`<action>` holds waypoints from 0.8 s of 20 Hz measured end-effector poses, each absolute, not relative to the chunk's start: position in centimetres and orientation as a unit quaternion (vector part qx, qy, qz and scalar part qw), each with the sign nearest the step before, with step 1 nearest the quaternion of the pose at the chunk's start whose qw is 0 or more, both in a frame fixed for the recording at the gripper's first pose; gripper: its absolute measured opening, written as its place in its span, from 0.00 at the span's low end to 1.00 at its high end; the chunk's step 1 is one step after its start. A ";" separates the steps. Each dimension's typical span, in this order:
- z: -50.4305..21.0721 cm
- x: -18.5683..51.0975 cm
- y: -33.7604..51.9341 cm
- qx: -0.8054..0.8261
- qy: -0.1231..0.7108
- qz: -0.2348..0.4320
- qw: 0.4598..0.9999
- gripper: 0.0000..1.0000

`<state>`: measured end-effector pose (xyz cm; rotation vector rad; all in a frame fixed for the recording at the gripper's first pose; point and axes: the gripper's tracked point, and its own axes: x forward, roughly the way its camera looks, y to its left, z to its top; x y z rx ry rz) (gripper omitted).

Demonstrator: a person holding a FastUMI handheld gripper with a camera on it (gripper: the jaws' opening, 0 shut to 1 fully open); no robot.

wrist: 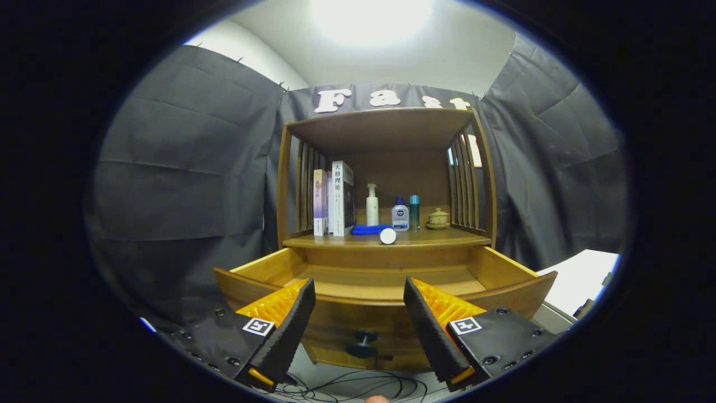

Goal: Pull open the drawer, take out the items inside it, and place them on the countertop above the cabinet.

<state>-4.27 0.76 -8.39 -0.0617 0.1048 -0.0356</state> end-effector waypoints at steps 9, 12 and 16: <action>-14.9 -4.2 -0.1 -0.062 0.114 -0.025 0.991 0.98; -16.5 -3.4 0.0 -0.066 0.131 -0.034 0.989 0.98; -18.0 -2.2 -1.0 -0.056 0.160 -0.055 0.984 0.96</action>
